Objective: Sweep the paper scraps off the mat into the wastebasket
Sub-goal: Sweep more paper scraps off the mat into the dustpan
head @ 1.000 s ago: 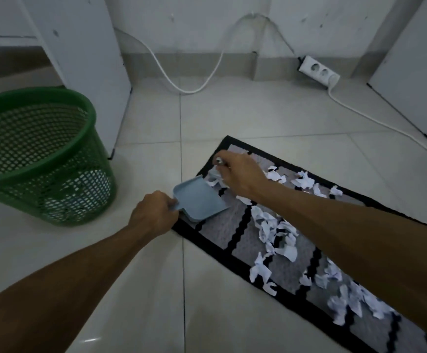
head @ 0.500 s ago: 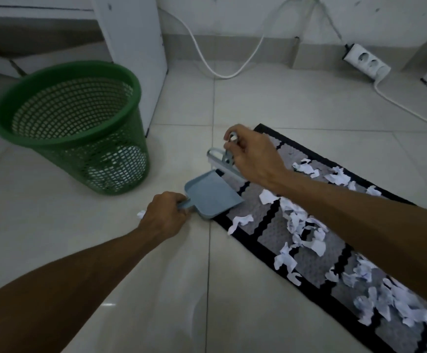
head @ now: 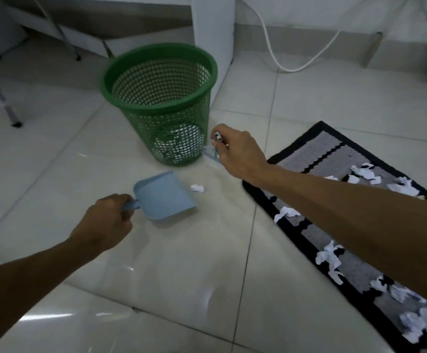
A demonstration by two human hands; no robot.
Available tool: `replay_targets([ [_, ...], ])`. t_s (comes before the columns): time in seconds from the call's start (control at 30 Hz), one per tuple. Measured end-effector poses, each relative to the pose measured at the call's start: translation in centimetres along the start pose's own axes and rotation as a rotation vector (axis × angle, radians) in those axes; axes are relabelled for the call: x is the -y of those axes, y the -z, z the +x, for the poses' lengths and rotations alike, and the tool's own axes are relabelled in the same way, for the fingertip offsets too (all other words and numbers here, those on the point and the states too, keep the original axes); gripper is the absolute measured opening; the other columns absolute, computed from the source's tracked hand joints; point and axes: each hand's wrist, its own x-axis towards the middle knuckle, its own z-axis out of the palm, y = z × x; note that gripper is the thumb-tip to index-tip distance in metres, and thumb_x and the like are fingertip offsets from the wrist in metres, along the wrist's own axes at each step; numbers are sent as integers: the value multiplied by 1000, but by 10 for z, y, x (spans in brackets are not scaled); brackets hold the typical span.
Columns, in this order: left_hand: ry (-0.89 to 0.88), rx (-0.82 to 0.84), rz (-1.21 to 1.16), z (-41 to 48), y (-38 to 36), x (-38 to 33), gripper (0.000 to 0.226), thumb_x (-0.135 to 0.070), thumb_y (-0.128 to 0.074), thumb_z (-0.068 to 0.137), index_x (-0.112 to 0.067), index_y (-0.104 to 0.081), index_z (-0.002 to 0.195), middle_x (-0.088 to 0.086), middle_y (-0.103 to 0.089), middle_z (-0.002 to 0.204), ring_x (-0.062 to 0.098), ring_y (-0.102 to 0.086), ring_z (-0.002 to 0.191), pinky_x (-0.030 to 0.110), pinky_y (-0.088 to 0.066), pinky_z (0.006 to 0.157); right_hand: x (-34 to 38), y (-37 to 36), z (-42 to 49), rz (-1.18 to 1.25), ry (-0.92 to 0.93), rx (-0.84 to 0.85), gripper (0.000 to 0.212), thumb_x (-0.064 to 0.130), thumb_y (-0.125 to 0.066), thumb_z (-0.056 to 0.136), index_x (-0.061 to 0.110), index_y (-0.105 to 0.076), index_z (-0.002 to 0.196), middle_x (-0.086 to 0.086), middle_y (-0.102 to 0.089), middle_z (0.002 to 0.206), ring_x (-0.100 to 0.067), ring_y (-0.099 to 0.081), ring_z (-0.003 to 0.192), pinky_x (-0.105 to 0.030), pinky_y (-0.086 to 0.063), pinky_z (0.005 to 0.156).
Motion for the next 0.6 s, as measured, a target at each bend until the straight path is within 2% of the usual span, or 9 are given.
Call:
replay_targets([
  [0.13,87,165,5,-20,-12,10,13,-9,-55,79,-7,-66,85,14,-69,85,27,-59,73,28,-40,64,13,-23,-12,-25,-34,85,11,11,-51,95,9,-60,101,-17,-67,83,-32,-58,69,-39,-50,64],
  [0.27,83,177,-48,-14,-25,-16,22,-12,-53,83,-6,-68,98,14,-68,97,31,-63,86,28,-42,69,36,-37,-23,87,-18,140,6,15,-58,92,16,-62,96,-9,-70,84,-28,-63,77,-38,-53,70],
  [0.33,69,155,-76,-7,-28,-31,20,-12,-52,83,-7,-68,95,13,-68,94,31,-63,84,28,-42,68,40,-33,-23,96,-15,87,7,16,-58,93,20,-62,97,-8,-71,85,-27,-65,77,-36,-53,68],
  [0.43,31,132,-131,-4,-33,-47,15,-11,-53,83,-7,-66,89,13,-66,88,25,-57,73,28,-39,65,31,-12,-24,71,-47,2,6,16,-58,94,18,-62,98,-8,-70,80,-24,-61,64,-31,-49,61],
  [0.53,-104,113,-166,-4,-39,-58,16,-11,-55,83,-9,-66,95,13,-67,91,26,-57,75,28,-40,66,11,27,-30,21,-104,-100,7,16,-58,95,19,-63,98,-3,-68,74,-21,-60,57,-29,-46,55],
  [0.6,-229,129,-186,-4,-42,-70,19,-10,-57,83,-11,-67,99,10,-67,92,27,-60,79,29,-43,68,-8,61,-38,-18,-177,-176,7,19,-57,95,21,-63,98,-2,-68,74,-20,-62,59,-30,-48,56],
])
